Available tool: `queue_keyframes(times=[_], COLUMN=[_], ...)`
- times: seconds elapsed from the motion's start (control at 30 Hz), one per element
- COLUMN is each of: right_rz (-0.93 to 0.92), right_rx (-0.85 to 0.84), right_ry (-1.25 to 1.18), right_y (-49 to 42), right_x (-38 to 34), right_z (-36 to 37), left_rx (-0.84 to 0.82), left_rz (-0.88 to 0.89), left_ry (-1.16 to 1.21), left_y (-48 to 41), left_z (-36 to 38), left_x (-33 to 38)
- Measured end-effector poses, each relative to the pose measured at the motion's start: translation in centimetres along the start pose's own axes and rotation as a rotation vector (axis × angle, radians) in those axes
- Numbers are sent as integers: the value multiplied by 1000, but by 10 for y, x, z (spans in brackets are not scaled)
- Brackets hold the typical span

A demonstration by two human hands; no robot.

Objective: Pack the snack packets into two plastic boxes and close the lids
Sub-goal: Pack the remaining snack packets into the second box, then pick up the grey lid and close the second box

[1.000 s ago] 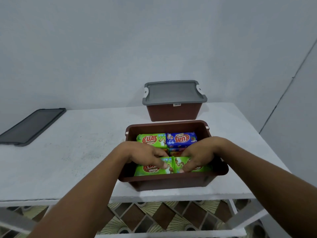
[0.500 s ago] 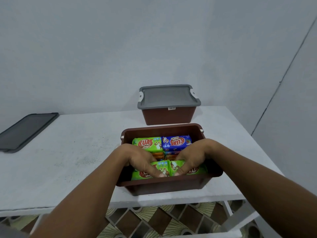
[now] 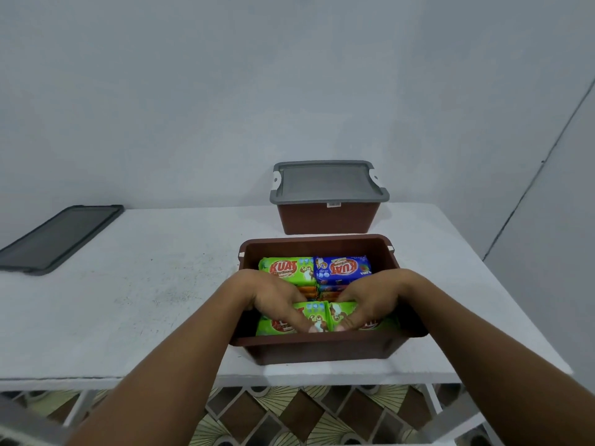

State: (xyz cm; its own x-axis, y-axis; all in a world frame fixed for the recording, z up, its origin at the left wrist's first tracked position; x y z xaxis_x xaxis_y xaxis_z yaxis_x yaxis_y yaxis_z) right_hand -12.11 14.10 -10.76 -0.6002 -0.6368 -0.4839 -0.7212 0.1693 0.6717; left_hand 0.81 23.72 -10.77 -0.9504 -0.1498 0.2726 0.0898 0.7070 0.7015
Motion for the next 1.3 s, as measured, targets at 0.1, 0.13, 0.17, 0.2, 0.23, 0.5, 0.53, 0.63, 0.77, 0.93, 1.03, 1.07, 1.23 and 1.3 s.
queue_keyframes(times=[0.1, 0.13, 0.17, 0.2, 0.23, 0.5, 0.53, 0.63, 0.77, 0.93, 1.03, 1.07, 1.23, 1.3], right_rz=[-27, -47, -86, -135, -193, -529, -547, -590, -579, -549, -554, -560, -604, -607], right_rx=[33, 45, 48, 55, 75, 474, 496, 533, 542, 520, 465, 446, 412, 459], right_ry=[-38, -70, -111, -155, -199, -423, -423, -422, -414, -362, -382, -383, -499, -608], right_y=[3, 7, 12, 17, 20, 7, 1, -20, -55, -129, -184, -202, -282, -307], right_x=[-4, -7, -13, -20, -29, -108, -118, -152, -203, -287, -345, -365, -443, -460], right_z=[-5, -8, -12, -16, -22, -69, -71, -79, -89, -101, -102, -102, -109, -120], left_rx=[141, 204, 268, 332, 400, 924, 951, 1018, 1077, 1131, 1153, 1157, 1192, 1179], left_rz=[77, 120, 161, 194, 214, 168, 156, 130, 95, 12, -67, -93, -202, -256], left_ry=[-20, 4, 58, 125, 180, 349, 375, 461, 525, 466, 422, 420, 435, 441], left_y=[10, 14, 19, 25, 31, 90, 96, 116, 139, 167, 190, 197, 231, 243], left_z=[-8, -11, -16, -20, -26, -57, -57, -56, -54, -51, -46, -43, -28, -23], left_x=[6, 9, 9, 8, 5, -51, -61, -96, -150, -248, -319, -344, -451, -484])
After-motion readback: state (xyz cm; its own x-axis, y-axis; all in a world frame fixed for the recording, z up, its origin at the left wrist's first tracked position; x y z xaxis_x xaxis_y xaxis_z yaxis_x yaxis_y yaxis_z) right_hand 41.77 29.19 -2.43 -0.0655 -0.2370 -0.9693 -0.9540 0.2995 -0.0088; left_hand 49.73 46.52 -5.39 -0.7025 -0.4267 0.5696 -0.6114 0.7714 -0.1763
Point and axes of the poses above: each hand's wrist, its own y-axis away from the middle knuckle, its own z-axis out of the palm, x = y × z, the point moved 6 cm from there along -y, towards the middle knuckle, and after that the axes turned 13 degrees about -y, right-handed, at the moved point
